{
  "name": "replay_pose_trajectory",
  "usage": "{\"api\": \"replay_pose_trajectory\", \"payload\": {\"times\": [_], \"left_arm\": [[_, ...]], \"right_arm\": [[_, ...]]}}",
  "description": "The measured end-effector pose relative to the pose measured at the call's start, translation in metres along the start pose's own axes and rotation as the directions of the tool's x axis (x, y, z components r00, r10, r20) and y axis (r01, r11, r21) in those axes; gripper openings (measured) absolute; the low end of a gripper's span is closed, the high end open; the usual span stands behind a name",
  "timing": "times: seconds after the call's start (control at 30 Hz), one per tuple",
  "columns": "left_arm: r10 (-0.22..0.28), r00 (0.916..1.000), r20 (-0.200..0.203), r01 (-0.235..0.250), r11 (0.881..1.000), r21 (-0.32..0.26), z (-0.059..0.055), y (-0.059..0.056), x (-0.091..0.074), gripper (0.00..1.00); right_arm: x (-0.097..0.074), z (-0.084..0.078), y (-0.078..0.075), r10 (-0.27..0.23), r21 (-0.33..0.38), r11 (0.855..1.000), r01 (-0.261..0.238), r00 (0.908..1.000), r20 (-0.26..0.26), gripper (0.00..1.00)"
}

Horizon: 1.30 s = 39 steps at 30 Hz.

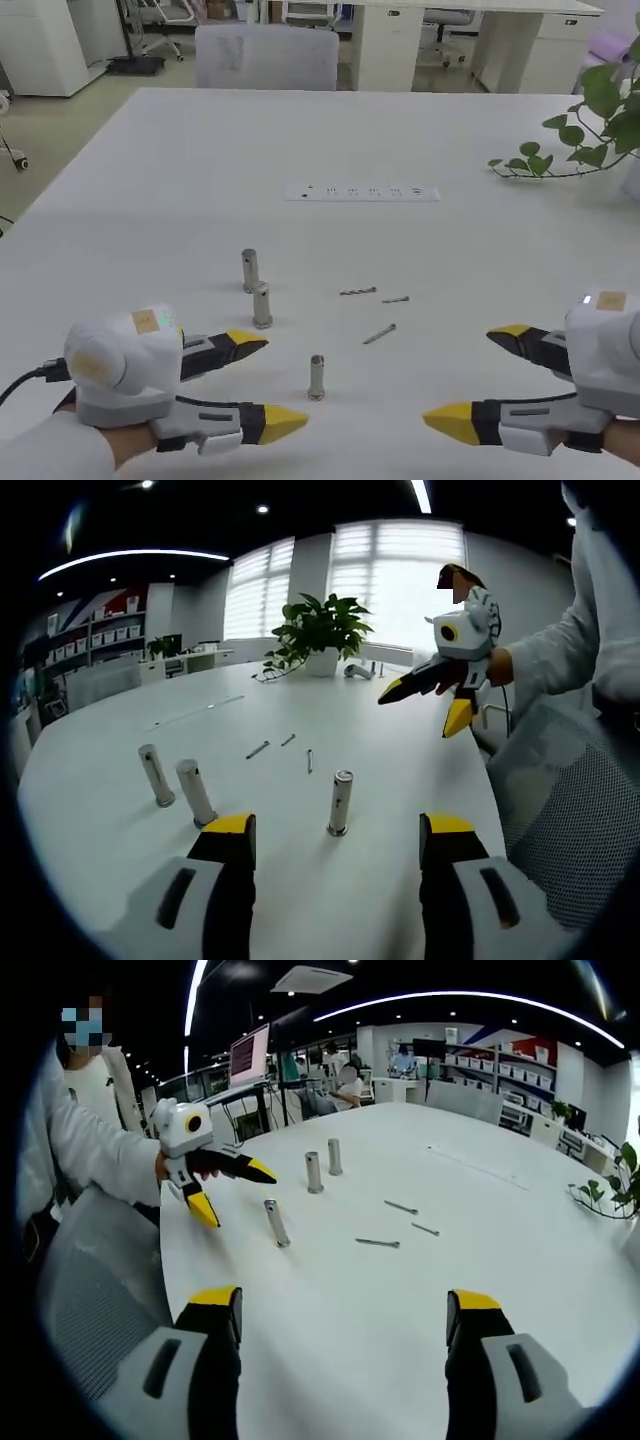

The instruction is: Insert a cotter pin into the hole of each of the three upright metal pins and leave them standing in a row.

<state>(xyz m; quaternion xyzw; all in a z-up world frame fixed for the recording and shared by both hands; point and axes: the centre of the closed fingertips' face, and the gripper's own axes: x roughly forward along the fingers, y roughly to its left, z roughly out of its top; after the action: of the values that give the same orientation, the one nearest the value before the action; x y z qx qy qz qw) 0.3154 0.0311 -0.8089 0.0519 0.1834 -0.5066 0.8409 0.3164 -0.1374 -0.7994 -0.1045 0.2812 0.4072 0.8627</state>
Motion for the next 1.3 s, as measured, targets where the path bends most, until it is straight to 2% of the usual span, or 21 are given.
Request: {"api": "replay_pose_trajectory", "payload": {"times": [0.3, 0.47, 0.7, 0.87, 1.0, 1.07, 1.3], "left_arm": [[0.028, 0.9995, 0.014, -0.028, 0.999, -0.043, 0.005, 0.001, -0.023, 0.8], [0.043, 0.9989, 0.016, -0.043, 0.998, -0.041, 0.006, 0.002, -0.034, 0.83], [0.074, 0.9972, 0.015, -0.073, 0.997, -0.039, 0.005, 0.006, -0.05, 0.87], [0.099, 0.9948, 0.02, -0.098, 0.994, -0.056, 0.003, 0.01, -0.061, 0.9], [0.113, 0.9933, 0.021, -0.112, 0.992, -0.057, 0.002, 0.012, -0.065, 0.89], [0.12, 0.9926, 0.023, -0.118, 0.991, -0.062, 0.001, 0.013, -0.067, 0.89], [0.134, 0.9906, 0.025, -0.132, 0.988, -0.074, -0.001, 0.016, -0.07, 0.88]], "right_arm": [[0.003, -0.001, -0.004, 0.01, -0.009, 1.0, -0.01, 0.9998, -0.019, 0.84], [0.008, -0.001, -0.004, 0.035, -0.007, 0.999, -0.035, 0.9987, -0.036, 0.79], [0.013, 0.001, -0.002, 0.057, -0.011, 0.998, -0.057, 0.9971, -0.05, 0.76], [0.019, 0.003, -0.007, 0.068, -0.021, 0.997, -0.069, 0.9953, -0.07, 0.74], [0.025, 0.006, -0.013, 0.078, -0.043, 0.996, -0.083, 0.9923, -0.096, 0.69], [0.029, 0.009, -0.025, 0.081, -0.06, 0.994, -0.088, 0.9906, -0.11, 0.66], [0.044, 0.019, -0.049, 0.08, -0.103, 0.99, -0.095, 0.9867, -0.141, 0.53]]}}
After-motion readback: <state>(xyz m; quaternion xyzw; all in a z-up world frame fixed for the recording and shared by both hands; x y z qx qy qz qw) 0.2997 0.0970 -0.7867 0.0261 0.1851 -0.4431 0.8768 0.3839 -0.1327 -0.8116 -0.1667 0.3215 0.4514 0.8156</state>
